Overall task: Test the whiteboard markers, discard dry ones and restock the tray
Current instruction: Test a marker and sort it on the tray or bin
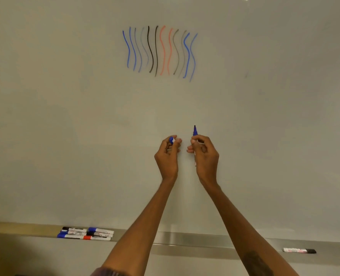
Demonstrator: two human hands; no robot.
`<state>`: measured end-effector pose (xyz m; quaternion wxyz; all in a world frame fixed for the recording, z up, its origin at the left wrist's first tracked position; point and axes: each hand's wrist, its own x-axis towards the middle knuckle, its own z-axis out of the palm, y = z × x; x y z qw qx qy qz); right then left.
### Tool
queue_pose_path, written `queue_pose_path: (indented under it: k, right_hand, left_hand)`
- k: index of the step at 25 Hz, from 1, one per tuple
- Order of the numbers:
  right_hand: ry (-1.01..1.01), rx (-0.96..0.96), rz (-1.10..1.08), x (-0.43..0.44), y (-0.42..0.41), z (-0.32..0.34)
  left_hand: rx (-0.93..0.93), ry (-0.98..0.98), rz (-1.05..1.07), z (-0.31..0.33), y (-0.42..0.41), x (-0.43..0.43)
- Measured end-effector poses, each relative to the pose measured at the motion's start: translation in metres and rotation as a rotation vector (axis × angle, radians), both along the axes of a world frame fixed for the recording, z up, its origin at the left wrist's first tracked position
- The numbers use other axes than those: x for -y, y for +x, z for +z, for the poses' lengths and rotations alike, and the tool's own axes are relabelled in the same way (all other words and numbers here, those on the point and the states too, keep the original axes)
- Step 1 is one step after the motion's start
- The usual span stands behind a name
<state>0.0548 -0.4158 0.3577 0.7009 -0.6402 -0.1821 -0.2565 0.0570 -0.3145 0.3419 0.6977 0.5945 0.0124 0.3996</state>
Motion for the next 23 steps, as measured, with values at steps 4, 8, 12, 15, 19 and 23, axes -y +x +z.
queue_pose_path:
  k: [4,8,12,15,19,23]
  right_hand:
    - [0.235,-0.027,0.209,0.01,0.004,0.048]
    - [0.366,-0.012,0.363,0.018,0.006,0.076]
    - [0.38,0.043,0.367,0.018,0.007,0.094]
    - [0.425,0.052,0.369,0.016,0.011,0.106]
    - [0.334,0.136,0.236,0.012,0.025,0.12]
    - [0.229,0.257,0.04,0.004,0.036,0.136]
  left_hand:
    - [0.164,0.245,0.175,0.042,0.011,-0.01]
    - [0.281,0.449,0.277,0.073,0.029,-0.014]
    - [0.394,0.632,0.315,0.095,0.039,-0.015]
    - [0.483,0.744,0.376,0.109,0.046,-0.02]
    - [0.487,0.884,0.389,0.104,0.07,-0.034]
    - [0.489,0.984,0.452,0.098,0.086,-0.042]
